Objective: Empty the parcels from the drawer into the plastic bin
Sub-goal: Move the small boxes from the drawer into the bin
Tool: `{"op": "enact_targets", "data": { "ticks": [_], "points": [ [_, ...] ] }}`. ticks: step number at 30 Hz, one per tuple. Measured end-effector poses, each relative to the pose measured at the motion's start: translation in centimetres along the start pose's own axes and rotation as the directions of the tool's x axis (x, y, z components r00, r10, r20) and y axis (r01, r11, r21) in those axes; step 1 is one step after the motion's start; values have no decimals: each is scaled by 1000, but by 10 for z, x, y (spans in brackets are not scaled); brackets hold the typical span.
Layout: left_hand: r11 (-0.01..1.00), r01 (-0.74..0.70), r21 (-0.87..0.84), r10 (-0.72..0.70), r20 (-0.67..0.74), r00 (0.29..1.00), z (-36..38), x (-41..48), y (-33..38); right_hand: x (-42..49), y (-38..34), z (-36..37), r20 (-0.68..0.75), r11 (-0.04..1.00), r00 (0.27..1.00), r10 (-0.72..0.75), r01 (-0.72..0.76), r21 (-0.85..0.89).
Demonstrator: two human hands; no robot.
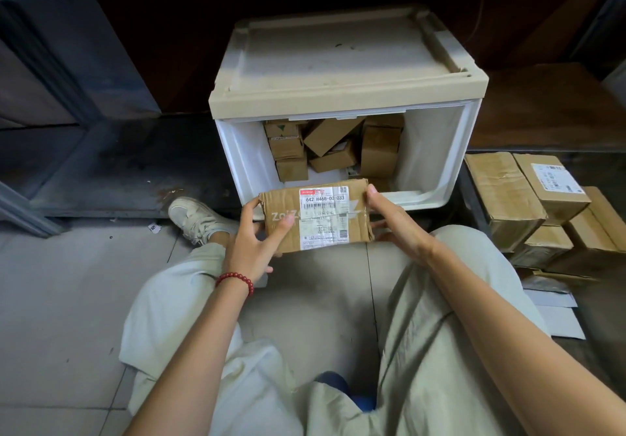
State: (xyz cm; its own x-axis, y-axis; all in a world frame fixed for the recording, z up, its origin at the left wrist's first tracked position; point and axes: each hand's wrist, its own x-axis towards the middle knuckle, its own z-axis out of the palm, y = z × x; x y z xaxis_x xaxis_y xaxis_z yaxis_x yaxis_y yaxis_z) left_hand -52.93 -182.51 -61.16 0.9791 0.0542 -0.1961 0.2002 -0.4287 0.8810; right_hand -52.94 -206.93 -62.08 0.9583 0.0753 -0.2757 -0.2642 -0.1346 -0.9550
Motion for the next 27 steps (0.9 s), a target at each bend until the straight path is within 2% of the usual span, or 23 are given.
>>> {"op": "enact_targets", "data": {
  "ticks": [3, 4, 9, 13, 17, 22, 27],
  "points": [
    [972, -112, 205, 123, -41, 992, 3, 2, 8, -7, -9, -8, -1, 994, 995, -103, 103, -20],
    [964, -142, 224, 153, -34, 988, 6, 2, 13, -10, -12, -13, -22, 990, 990, -138, 137, -28],
    [966, -246, 81, 246, 11, 969, 33, -7, 45, -34, -30, -42, -167, 970, 956, -243, 242, -25],
    [951, -305, 48, 303, 49, 952, 58, -15, 72, -58, -39, -72, -246, 958, 926, -284, 287, -27],
    [920, -383, 76, 375, 107, 921, 88, -21, 99, -86, -36, -98, -352, 953, 894, -278, 303, 17],
    [872, -480, 95, 440, 274, 855, 145, -29, 134, -125, -17, -141, -517, 964, 834, -191, 258, 61],
    [821, -571, 32, 512, 403, 759, 210, -36, 168, -159, 10, -185, -707, 954, 702, -90, 264, 140]
  ]
}}
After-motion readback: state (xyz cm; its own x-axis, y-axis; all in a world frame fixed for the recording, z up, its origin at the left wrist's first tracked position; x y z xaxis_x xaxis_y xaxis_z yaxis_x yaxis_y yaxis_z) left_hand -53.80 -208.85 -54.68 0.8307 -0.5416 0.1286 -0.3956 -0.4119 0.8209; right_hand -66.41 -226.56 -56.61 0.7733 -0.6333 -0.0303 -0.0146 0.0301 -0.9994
